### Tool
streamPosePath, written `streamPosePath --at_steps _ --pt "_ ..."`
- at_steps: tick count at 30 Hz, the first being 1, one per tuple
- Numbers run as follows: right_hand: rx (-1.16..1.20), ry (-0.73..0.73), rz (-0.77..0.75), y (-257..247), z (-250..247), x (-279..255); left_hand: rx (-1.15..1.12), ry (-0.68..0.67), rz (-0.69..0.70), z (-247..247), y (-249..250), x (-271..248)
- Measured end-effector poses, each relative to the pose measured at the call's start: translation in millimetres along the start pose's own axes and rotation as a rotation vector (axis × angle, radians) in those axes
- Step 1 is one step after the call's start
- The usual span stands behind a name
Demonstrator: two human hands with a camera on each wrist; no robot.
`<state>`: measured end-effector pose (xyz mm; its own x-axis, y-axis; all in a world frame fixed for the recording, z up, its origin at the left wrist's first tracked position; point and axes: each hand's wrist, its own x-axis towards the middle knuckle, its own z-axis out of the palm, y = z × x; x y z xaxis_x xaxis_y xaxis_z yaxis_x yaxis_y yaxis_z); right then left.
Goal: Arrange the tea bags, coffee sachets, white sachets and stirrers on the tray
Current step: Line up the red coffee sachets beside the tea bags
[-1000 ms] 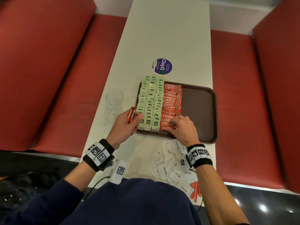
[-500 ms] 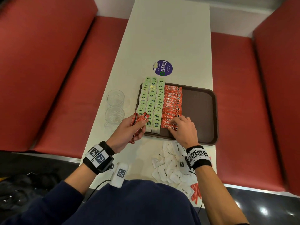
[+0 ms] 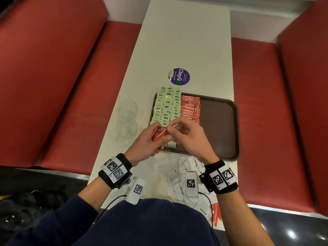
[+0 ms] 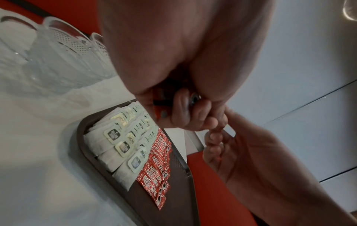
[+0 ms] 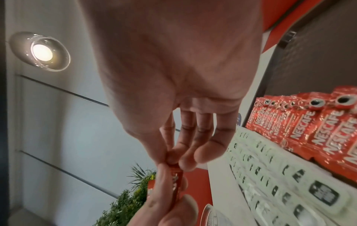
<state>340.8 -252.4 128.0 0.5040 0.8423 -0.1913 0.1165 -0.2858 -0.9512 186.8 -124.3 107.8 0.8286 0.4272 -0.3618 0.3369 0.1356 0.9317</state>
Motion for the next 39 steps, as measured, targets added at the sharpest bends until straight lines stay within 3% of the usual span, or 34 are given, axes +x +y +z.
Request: streamPosePath --at_steps 7,14,23,25,30,36,39 --pt "-0.093 -0.066 0.066 4 -1 1 0.048 -0.070 -0.031 -9 0 -5" --pt "0.082 0.085 0.113 13 -6 -6 0.023 -0.098 -0.021 -21 -3 -7" --pt "-0.241 -0.007 -0.184 -10 -6 1 0.305 -0.235 0.033 -17 9 3" --pt "-0.198 0.034 -0.190 -13 0 2 0.273 -0.206 0.015 -13 10 6" --pt "-0.014 0.156 -0.031 -7 2 -6 -0.001 0.008 -0.023 -6 7 10" --pt "-0.019 0.171 -0.014 10 1 -16 -0.026 0.012 -0.009 3 11 12" --pt "-0.063 0.115 -0.013 8 -13 -16 -0.076 0.077 0.003 1 10 16"
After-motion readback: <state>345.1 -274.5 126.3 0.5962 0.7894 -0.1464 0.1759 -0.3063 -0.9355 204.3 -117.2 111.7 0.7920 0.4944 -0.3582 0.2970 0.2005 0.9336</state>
